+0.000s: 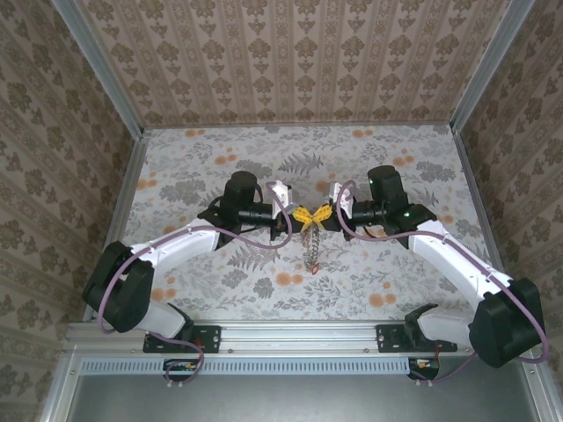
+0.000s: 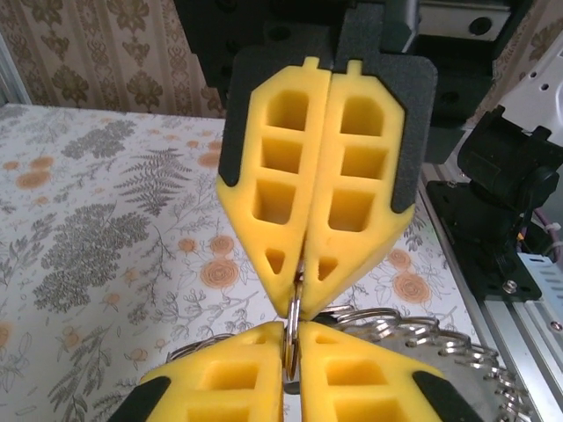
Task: Put the keys on the keyring
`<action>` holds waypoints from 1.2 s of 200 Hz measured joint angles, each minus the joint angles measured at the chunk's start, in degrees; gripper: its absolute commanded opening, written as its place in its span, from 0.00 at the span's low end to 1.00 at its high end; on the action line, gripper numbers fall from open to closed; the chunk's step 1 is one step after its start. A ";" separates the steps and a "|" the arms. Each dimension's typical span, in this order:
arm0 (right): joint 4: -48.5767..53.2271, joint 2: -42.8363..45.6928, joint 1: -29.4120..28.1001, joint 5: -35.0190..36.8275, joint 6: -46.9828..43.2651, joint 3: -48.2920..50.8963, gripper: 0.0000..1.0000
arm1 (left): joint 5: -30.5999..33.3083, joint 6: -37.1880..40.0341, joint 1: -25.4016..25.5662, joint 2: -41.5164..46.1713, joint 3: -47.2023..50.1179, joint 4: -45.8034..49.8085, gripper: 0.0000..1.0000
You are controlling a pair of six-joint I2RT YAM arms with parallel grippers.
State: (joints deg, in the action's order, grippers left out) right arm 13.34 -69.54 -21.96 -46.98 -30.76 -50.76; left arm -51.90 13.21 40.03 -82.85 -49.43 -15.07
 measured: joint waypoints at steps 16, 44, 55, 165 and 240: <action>4.02 -0.37 -0.68 1.62 -2.36 -1.92 0.00 | 1.03 3.26 0.50 0.00 -1.99 5.18 0.12; 8.70 -0.96 -1.60 3.32 -5.60 -4.63 0.00 | 2.45 8.17 1.09 0.00 -5.51 12.74 0.12; 9.84 -1.05 -1.92 3.76 -6.43 -5.22 0.00 | 2.62 9.25 1.20 0.11 -5.86 14.05 0.12; 12.22 -1.36 -3.43 5.86 -8.46 -6.10 0.13 | 2.27 9.42 1.25 0.22 -5.84 16.33 0.00; 7.13 -1.36 -1.77 2.56 -5.68 -3.80 0.09 | 1.62 4.31 0.87 0.22 -3.87 10.40 0.00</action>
State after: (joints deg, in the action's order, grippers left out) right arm 20.47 -70.89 -23.73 -44.42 -36.45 -54.57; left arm -50.28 17.52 40.91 -82.63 -53.30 -4.67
